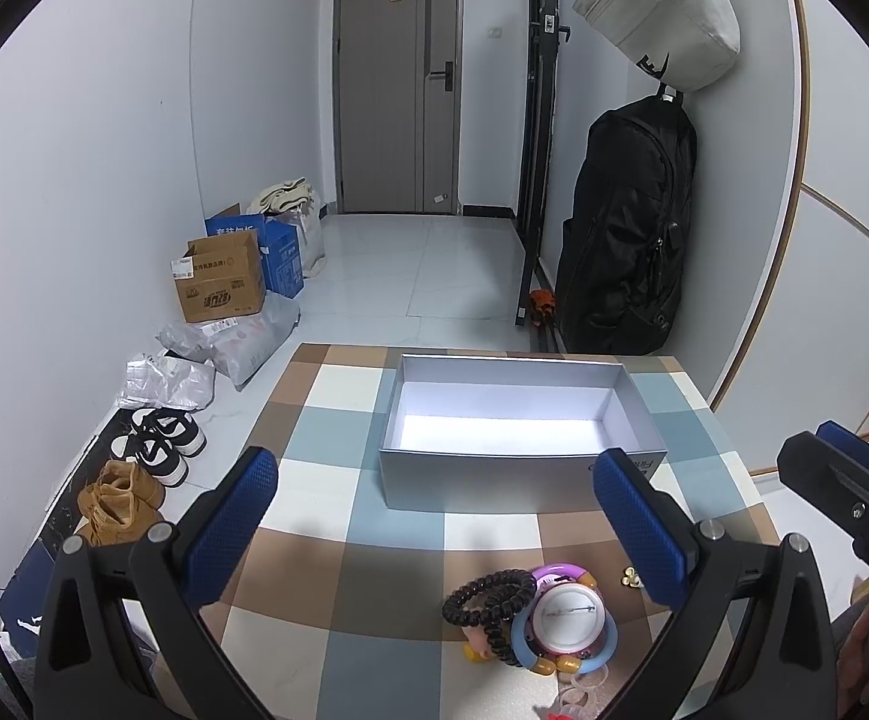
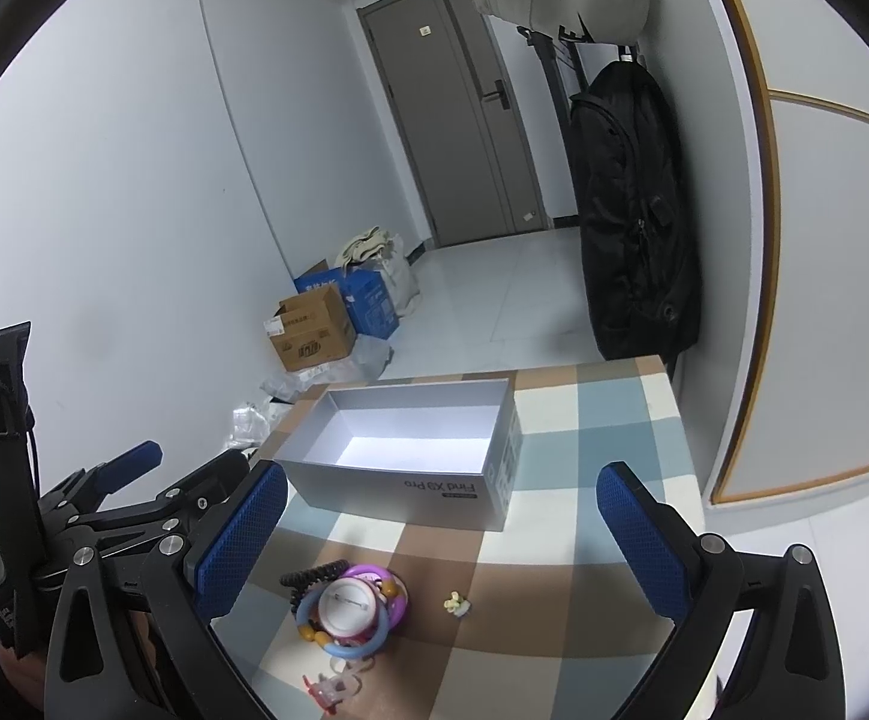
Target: Organize jewelry
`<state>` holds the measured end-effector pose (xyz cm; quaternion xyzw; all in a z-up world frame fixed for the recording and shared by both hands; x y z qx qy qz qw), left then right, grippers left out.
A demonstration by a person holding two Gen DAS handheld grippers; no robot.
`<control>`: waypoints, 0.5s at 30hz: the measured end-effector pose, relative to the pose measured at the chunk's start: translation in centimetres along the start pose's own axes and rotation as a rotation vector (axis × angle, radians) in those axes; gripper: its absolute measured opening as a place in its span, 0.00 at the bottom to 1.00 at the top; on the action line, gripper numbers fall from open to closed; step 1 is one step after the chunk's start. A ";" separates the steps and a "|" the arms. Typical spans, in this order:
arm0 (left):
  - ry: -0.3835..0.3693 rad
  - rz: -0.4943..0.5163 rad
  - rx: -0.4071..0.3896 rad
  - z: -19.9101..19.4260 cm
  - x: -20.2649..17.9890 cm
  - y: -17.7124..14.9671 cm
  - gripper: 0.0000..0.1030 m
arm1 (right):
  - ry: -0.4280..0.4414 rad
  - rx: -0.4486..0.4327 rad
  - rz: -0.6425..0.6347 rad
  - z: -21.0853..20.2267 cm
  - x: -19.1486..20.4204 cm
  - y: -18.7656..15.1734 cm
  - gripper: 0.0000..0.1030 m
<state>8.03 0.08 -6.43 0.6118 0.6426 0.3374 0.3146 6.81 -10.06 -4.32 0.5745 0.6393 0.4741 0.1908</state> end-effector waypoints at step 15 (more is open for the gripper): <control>-0.013 -0.003 0.020 0.2 0.1 -0.1 0.99 | -0.018 0.035 -0.008 0.7 0.1 -0.6 1.00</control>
Point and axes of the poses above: each gripper's, at about its wrist camera, not at the fingertips, and z roughly the way its jaws point, x to its left, y to its top, the point moved 10 cm from there along z, roughly the way its jaws point, and after that the axes turned 4 degrees about y, right-handed, at the moved point
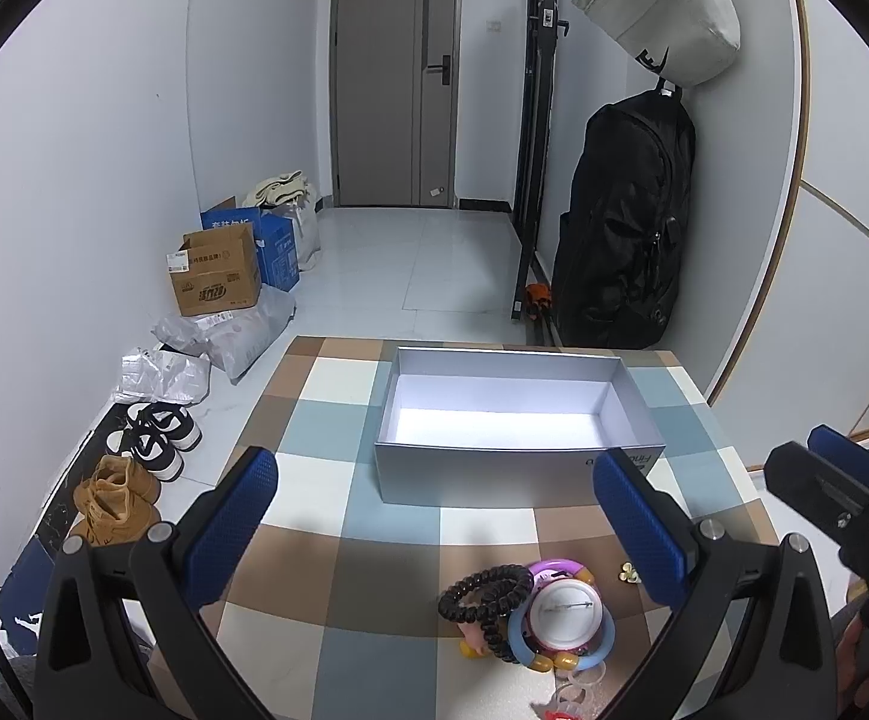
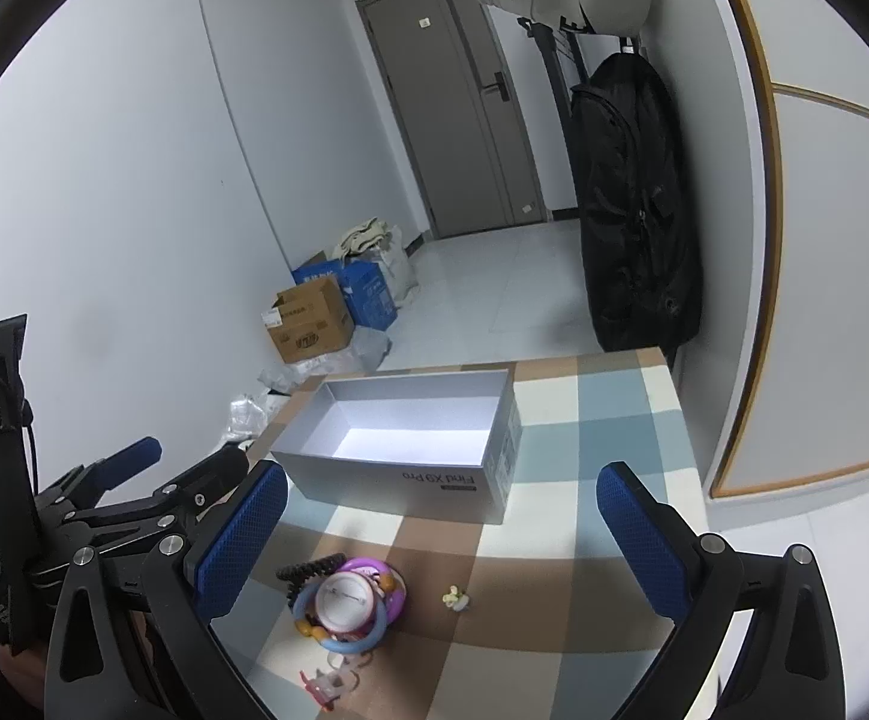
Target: Organize jewelry
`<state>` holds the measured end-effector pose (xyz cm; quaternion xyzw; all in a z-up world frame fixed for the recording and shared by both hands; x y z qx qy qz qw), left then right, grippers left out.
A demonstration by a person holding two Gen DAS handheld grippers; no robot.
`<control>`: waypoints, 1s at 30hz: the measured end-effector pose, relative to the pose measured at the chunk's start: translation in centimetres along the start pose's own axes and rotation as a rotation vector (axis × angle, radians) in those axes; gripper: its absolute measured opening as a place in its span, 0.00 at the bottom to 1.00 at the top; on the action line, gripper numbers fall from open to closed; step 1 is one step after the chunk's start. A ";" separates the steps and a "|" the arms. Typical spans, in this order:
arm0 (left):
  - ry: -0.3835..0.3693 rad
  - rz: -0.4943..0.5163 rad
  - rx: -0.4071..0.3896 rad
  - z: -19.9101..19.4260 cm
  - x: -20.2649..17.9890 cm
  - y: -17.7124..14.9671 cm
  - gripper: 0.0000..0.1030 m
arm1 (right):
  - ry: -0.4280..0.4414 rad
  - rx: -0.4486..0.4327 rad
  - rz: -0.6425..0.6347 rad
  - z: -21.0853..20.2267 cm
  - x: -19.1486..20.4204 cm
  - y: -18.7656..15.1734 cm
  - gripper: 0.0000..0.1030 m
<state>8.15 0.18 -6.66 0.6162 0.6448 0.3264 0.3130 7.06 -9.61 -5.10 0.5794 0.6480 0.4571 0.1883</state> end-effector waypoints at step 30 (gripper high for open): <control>-0.005 -0.208 0.184 2.5 7.9 -2.1 0.99 | 0.141 0.457 -0.147 7.0 5.9 -10.1 0.86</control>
Point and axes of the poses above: each gripper's, at about its wrist camera, not at the fingertips, and z roughly the way its jaws point, x to its left, y to its top, the point moved 10 cm from there along z, roughly the way its jaws point, and after that the axes turned 4 degrees about y, right-handed, at the moved point
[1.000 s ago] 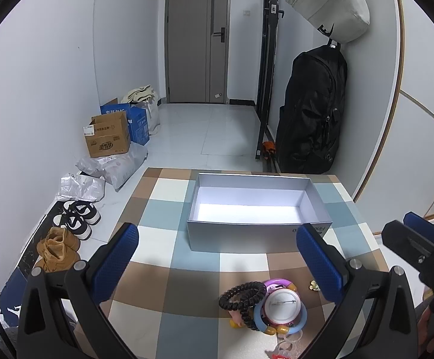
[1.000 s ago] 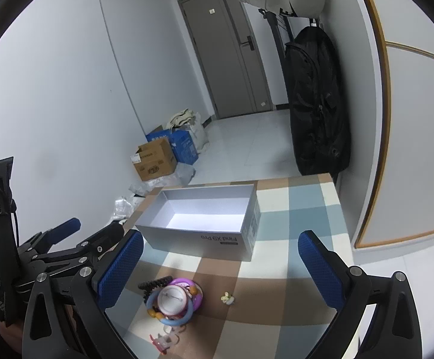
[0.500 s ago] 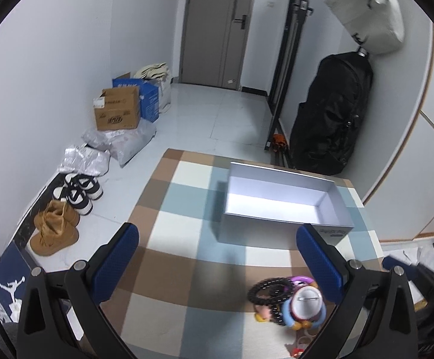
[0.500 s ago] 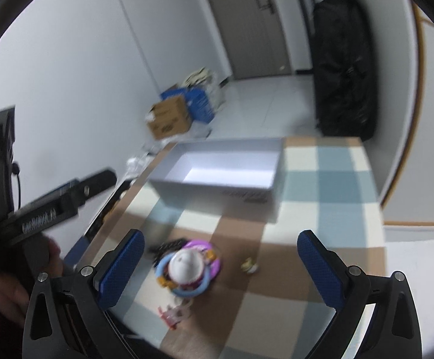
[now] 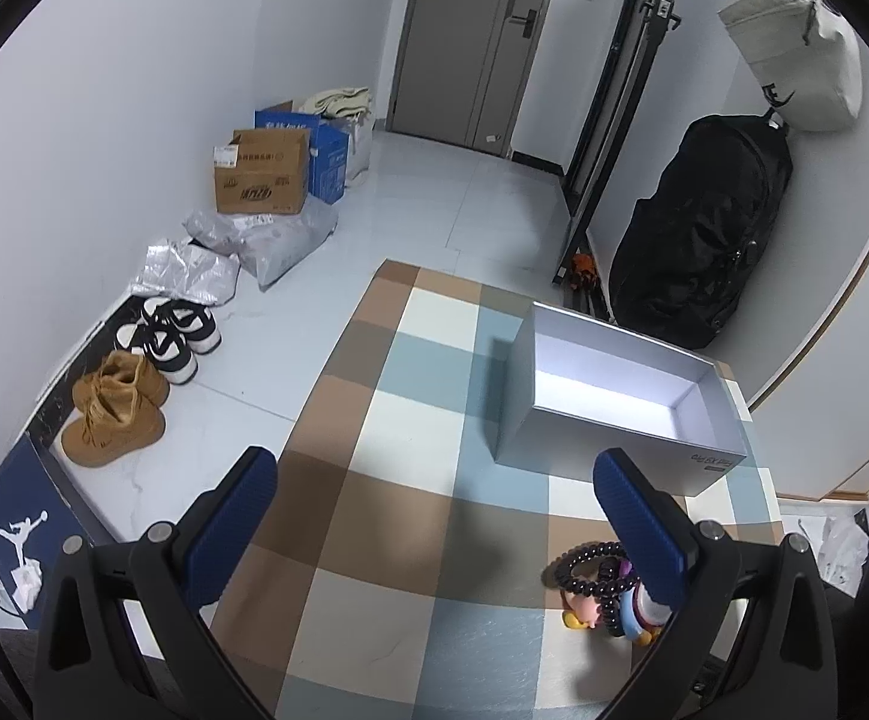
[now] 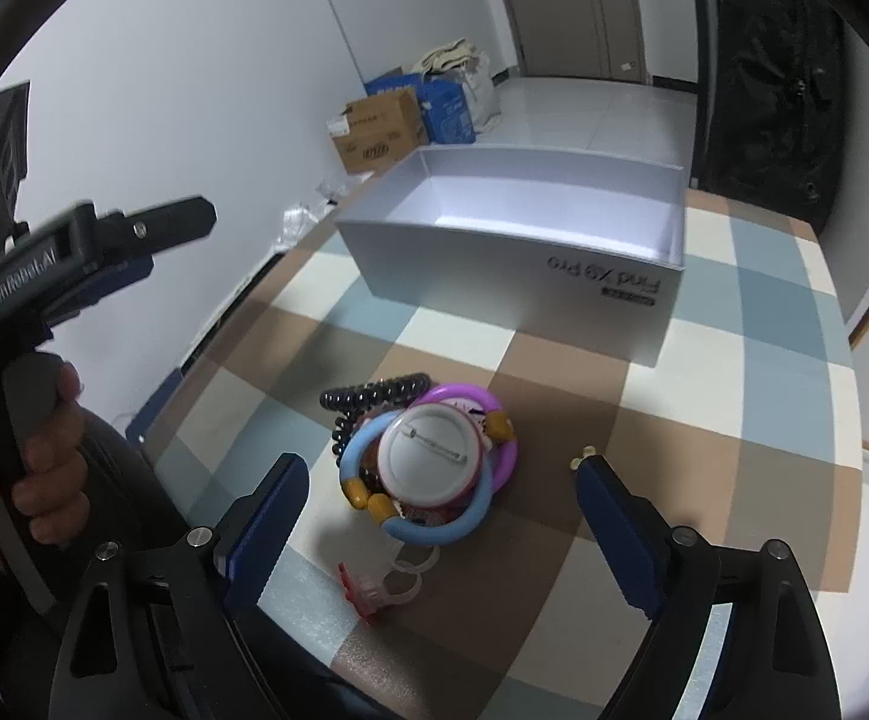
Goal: Organize jewelry
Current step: 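Move the right tool to the blue bangle while the left tool approaches the black bead bracelet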
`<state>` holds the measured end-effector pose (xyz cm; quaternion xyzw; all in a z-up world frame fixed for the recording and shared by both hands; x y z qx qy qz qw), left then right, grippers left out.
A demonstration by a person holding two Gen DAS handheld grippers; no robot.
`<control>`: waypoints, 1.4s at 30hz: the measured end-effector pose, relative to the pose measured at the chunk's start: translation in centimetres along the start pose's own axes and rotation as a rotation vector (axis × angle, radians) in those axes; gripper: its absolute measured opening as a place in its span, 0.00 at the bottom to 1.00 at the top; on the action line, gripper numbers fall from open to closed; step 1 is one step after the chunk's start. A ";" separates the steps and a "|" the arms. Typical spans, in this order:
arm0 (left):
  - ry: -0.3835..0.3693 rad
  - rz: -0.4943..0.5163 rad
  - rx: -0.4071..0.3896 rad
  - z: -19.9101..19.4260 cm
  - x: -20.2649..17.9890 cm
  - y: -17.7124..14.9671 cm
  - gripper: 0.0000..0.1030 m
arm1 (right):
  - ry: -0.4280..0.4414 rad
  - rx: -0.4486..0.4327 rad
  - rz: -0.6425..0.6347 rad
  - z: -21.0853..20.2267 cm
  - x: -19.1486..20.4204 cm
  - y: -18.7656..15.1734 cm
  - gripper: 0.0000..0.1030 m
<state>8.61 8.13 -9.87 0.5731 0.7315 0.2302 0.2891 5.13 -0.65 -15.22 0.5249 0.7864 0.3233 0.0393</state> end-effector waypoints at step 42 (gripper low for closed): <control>-0.240 0.047 0.365 4.2 -5.2 -6.4 0.99 | 0.052 -0.061 0.203 -2.7 -4.1 0.3 0.36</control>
Point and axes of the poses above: each gripper's, at about its wrist camera, not at the fingertips, and z roughly the way its jaws point, x to its left, y to its top, the point moved 10 cm from there along z, roughly the way its jaws point, and after that the axes turned 4 degrees about y, right-handed, at the moved point
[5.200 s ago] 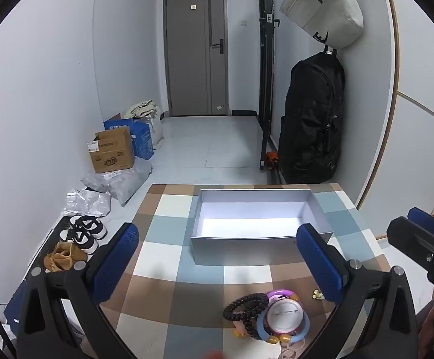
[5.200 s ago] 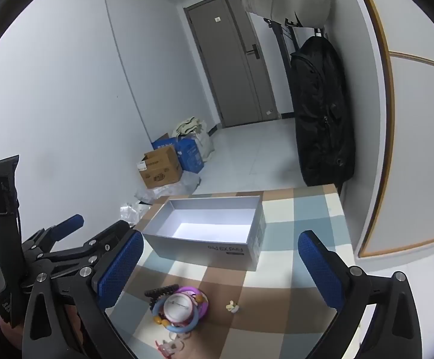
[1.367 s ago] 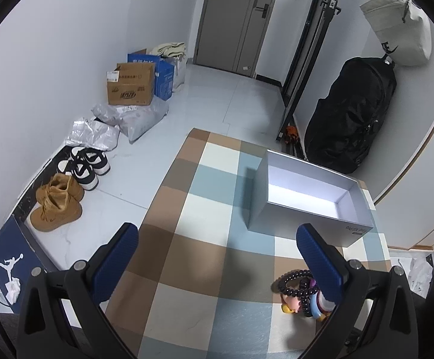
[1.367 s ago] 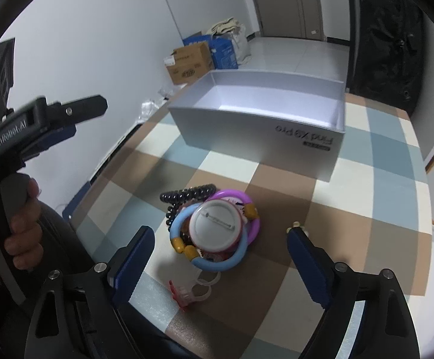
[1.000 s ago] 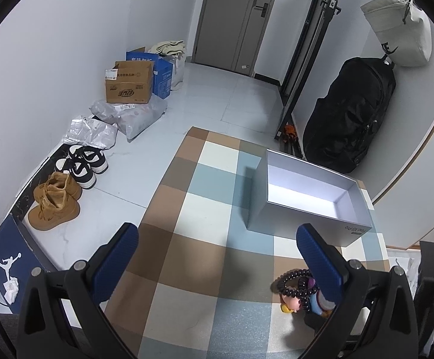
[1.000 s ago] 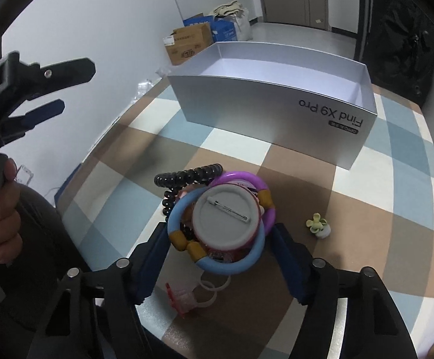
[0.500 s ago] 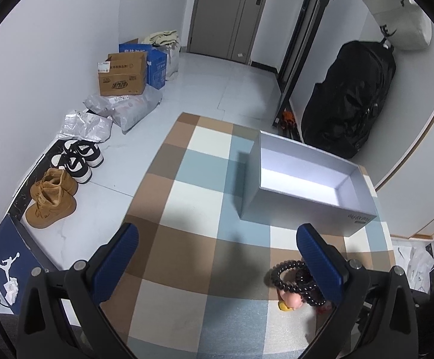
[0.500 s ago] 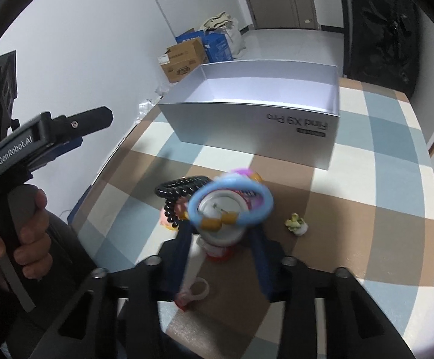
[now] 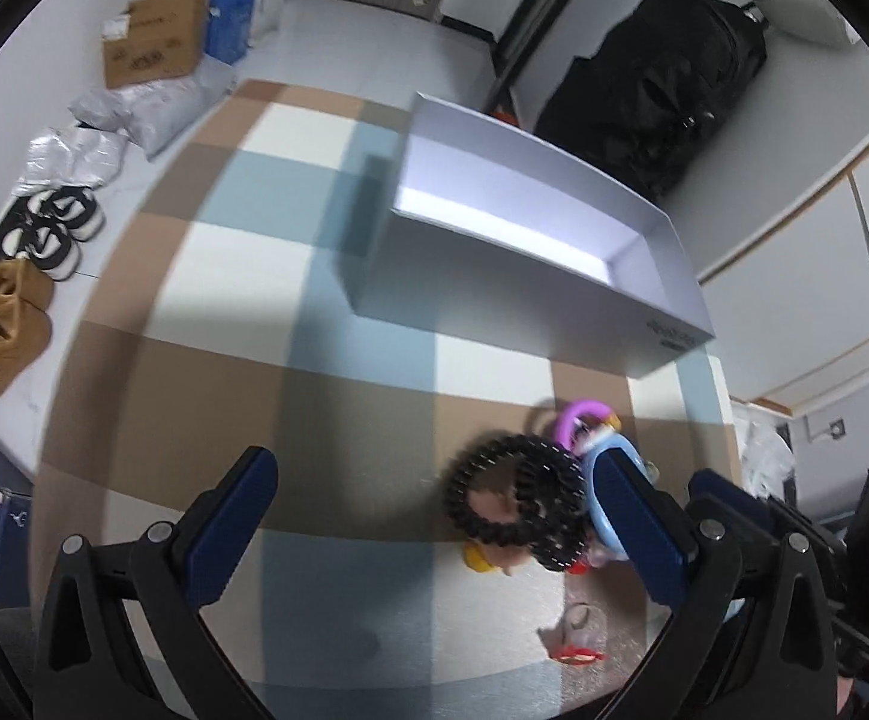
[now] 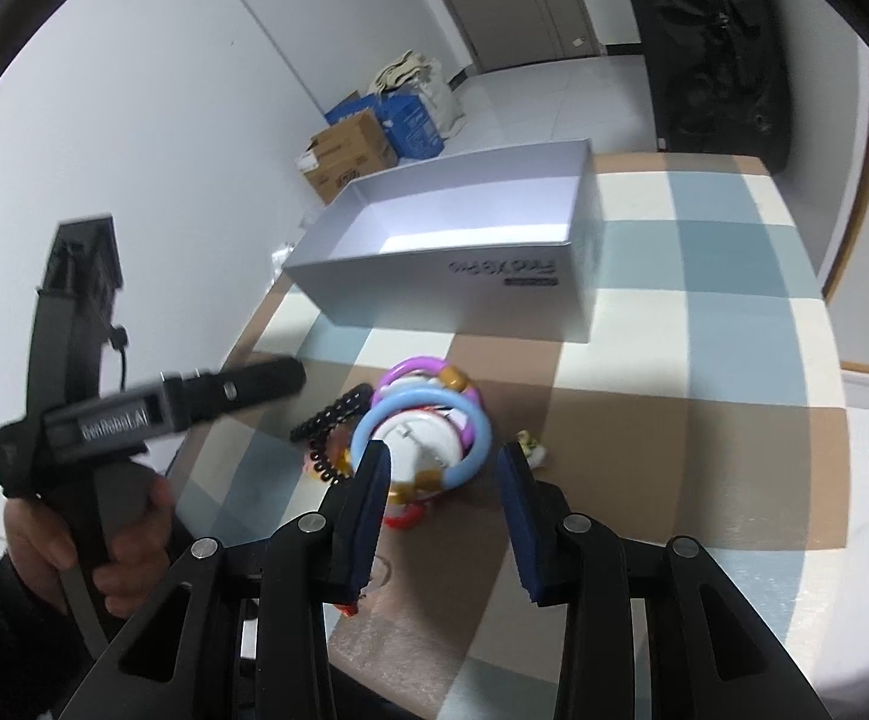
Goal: Organize jewelry
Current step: 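Move the right tool to the blue bangle while the left tool approaches the black bead bracelet, then close the right tool on the blue bangle while the left tool closes on the black bracelet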
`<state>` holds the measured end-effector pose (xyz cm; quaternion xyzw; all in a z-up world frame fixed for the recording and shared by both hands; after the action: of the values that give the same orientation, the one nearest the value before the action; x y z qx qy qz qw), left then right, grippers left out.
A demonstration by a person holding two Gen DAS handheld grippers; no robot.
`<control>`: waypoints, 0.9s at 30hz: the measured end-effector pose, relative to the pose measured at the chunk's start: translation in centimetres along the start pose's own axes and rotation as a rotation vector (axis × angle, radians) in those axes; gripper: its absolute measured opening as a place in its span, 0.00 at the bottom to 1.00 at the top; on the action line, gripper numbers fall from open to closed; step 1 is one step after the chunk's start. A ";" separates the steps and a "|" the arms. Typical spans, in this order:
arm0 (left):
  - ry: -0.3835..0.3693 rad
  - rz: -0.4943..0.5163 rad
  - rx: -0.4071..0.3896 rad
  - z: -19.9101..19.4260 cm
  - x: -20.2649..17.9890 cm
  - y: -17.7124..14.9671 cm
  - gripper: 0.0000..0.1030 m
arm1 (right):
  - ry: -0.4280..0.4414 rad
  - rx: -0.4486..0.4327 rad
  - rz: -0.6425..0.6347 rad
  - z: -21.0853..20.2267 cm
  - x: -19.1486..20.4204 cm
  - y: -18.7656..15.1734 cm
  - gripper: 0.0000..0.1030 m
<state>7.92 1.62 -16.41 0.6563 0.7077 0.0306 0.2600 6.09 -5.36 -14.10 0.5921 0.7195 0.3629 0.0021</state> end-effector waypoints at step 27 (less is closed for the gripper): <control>-0.063 -0.011 0.033 0.7 -0.1 0.5 0.43 | 0.021 0.023 0.084 0.4 -1.9 0.0 0.57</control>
<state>8.67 1.44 -16.78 0.6573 0.7031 -0.0032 0.2713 6.79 -6.80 -15.21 0.6180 0.6981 0.3606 -0.0273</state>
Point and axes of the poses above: each gripper's, at about its wrist camera, not at the fingertips, and z roughly the way its jaws point, x to its left, y to its top, the point moved 10 cm from there along z, roughly the way its jaws point, and after that the axes turned 4 degrees about y, right-handed, at the moved point
